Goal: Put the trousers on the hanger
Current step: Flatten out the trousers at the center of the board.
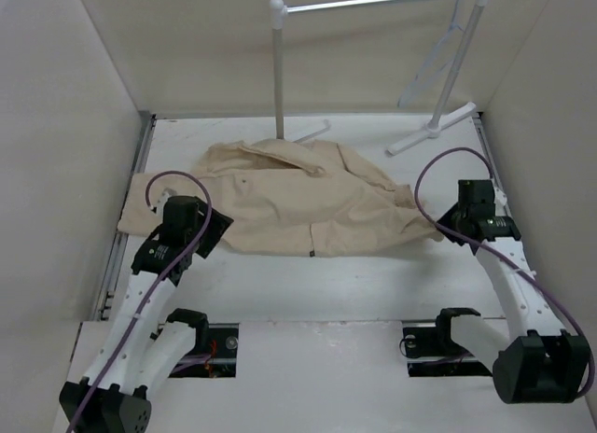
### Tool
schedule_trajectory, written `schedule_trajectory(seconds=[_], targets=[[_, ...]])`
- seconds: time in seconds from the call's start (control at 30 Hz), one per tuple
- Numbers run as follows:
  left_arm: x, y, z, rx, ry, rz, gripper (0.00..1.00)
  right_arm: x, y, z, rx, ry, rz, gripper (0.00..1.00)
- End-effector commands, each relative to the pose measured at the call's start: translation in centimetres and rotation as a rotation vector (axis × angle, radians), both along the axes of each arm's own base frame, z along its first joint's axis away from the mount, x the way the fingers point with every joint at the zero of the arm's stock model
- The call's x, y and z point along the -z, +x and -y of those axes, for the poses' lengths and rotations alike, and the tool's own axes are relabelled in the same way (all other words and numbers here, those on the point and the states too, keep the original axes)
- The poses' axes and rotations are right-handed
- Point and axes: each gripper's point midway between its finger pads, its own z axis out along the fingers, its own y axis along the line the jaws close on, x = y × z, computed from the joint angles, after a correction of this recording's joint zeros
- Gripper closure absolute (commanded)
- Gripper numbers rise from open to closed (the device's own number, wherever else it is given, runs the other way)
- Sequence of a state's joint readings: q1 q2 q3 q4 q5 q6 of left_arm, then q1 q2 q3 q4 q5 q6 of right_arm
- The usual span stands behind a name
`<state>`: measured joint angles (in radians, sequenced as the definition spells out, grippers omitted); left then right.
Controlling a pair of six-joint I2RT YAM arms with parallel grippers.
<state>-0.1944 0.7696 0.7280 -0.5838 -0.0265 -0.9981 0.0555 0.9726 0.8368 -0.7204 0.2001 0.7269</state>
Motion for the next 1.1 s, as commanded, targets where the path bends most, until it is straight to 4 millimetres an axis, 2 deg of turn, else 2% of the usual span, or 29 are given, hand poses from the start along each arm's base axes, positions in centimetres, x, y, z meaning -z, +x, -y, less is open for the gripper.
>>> schedule_trajectory(seconds=[0.0,0.1,0.13,0.23,0.33,0.37,0.43,0.47,0.5,0.6,0.63,0.7,0.77,0.87,0.93,1.03,1.07], targets=[[-4.4,1.4,-0.7,-0.05,0.023,0.132,0.43,-1.8,2.4,1.7,0.096,0.063,0.12,0.96],[-5.1,3.6,-0.8,-0.065,0.045,0.126,0.43,-1.7,3.3,3.5,0.159,0.04,0.123,0.81],[-5.3,4.7,-0.6,-0.067,0.048,0.117,0.43,-2.1,3.4,3.9,0.175,0.027,0.127,0.73],[-5.9,9.2,-1.2,-0.099,0.089,0.146,0.41,-3.6,3.3,4.7,0.2,-0.027,0.163,0.53],[-3.7,13.0,-2.9,-0.139,0.132,0.096,0.41,-5.6,3.0,3.0,0.13,-0.085,0.226,0.4],[-2.5,13.2,-3.0,-0.138,0.128,0.048,0.42,-5.8,2.6,2.1,0.094,-0.108,0.228,0.37],[-1.1,12.8,-2.3,-0.109,0.116,0.002,0.46,-5.3,1.3,0.6,0.036,-0.143,0.202,0.34],[0.0,12.0,-1.0,-0.07,0.121,-0.017,0.48,-4.3,0.6,-0.2,0.0,-0.148,0.181,0.35],[1.0,11.2,0.0,-0.041,0.128,-0.028,0.51,-3.0,0.1,-1.3,-0.046,-0.144,0.151,0.43],[4.6,8.6,3.8,0.059,0.133,-0.089,0.57,1.6,-1.6,-3.8,-0.13,-0.095,0.021,0.82],[5.6,7.9,5.3,0.099,0.13,-0.106,0.58,2.6,-1.9,-4.3,-0.136,-0.073,-0.013,0.9],[6.7,7.0,7.8,0.165,0.135,-0.122,0.6,3.4,-2.1,-4.6,-0.131,-0.059,-0.042,0.93],[7.5,6.1,9.9,0.227,0.154,-0.122,0.6,3.8,-2.1,-4.3,-0.111,-0.067,-0.055,0.87],[9.2,4.6,10.2,0.26,0.191,-0.157,0.6,3.9,-2.6,-3.0,-0.064,-0.088,-0.045,0.51],[11.4,3.2,8.8,0.246,0.21,-0.217,0.6,4.4,-2.8,-2.1,-0.033,-0.089,-0.052,0.4],[14.0,1.2,5.5,0.189,0.231,-0.302,0.64,6.5,-3.1,-1.4,-0.01,-0.09,-0.119,0.38],[14.4,0.6,4.6,0.172,0.229,-0.321,0.69,6.9,-2.9,-1.2,-0.002,-0.095,-0.131,0.37]])
